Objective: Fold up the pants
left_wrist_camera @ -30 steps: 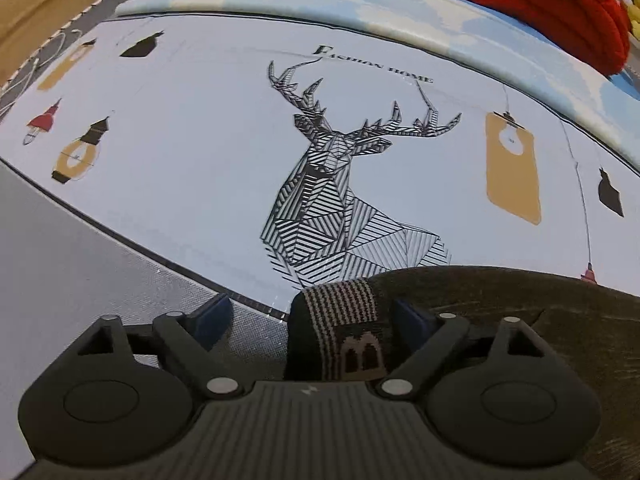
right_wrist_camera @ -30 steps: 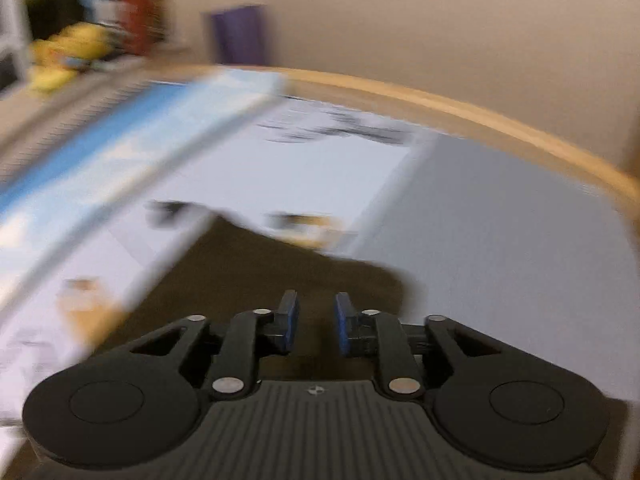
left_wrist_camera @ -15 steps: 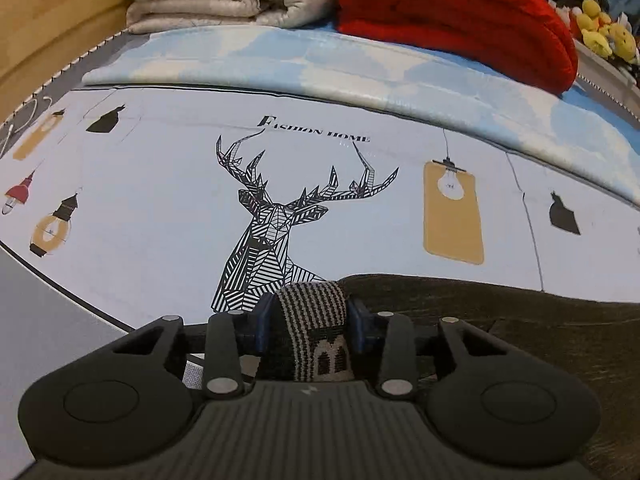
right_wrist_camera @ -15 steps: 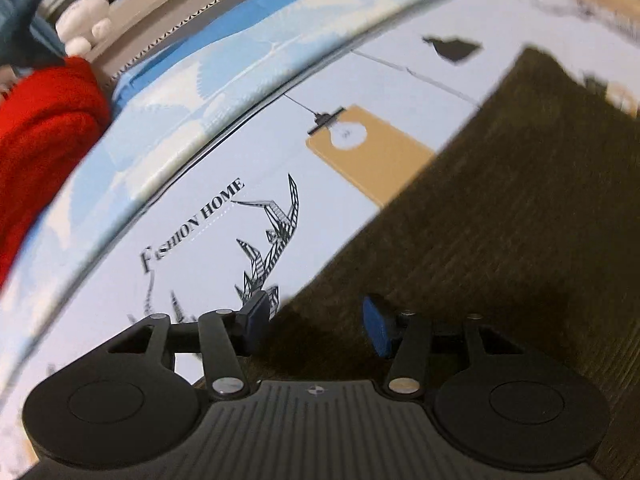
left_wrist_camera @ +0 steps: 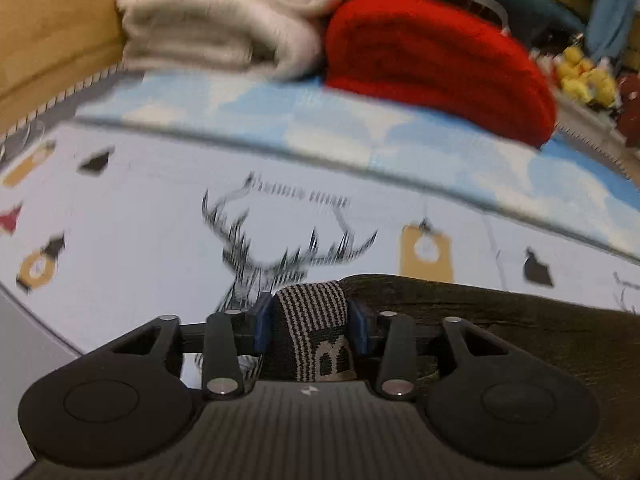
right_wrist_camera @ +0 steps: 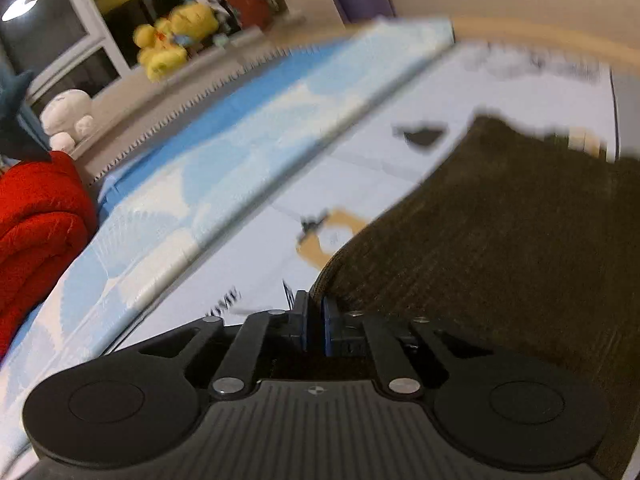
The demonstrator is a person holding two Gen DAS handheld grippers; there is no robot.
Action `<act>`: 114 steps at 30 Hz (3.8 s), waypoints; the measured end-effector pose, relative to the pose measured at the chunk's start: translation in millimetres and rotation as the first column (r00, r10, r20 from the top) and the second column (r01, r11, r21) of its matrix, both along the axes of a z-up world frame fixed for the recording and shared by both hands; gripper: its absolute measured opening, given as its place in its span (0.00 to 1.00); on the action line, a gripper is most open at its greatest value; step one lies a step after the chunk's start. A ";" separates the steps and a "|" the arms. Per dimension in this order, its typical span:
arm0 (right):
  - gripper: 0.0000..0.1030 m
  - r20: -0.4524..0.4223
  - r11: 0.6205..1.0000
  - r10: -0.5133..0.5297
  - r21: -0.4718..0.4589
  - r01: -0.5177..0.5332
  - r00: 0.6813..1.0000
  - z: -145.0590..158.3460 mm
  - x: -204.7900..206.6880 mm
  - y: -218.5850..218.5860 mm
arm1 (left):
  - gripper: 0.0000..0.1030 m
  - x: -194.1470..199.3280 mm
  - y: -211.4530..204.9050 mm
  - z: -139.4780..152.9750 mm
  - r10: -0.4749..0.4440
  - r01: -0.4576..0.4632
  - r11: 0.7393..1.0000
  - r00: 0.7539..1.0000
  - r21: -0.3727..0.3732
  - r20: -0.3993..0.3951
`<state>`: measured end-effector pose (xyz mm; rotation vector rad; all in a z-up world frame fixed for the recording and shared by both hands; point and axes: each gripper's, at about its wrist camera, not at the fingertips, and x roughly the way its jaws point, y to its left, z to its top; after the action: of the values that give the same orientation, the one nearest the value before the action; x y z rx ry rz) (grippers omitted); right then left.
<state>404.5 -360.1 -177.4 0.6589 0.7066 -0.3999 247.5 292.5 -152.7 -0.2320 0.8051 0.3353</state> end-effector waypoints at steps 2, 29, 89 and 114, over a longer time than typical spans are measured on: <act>0.31 -0.021 0.998 0.052 0.020 -0.052 0.998 -0.9 -2.2 -5.8 | 0.47 0.8 0.3 0.3 0.005 -0.004 1.000 1.000 0.007 -0.016; 0.19 -0.089 0.997 0.040 -0.067 -0.046 0.995 83.5 -291.4 -217.3 | 0.49 -170.6 23.7 36.3 -0.110 0.037 0.965 0.955 -0.258 -0.276; 0.33 -0.218 0.955 0.144 -0.224 -0.193 0.965 60.3 -333.8 -221.8 | 0.20 -206.3 -22.4 8.9 -0.424 0.428 0.900 0.820 -0.081 -0.385; 0.44 0.039 0.901 0.285 -0.350 -0.254 0.958 120.1 -284.3 -108.4 | 0.56 -170.1 -75.1 45.6 -0.463 0.478 0.878 0.856 0.012 -0.231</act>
<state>120.2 -468.5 -57.3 0.2409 0.6133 -0.2254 77.5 217.4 -107.1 0.0753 1.0394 -0.0799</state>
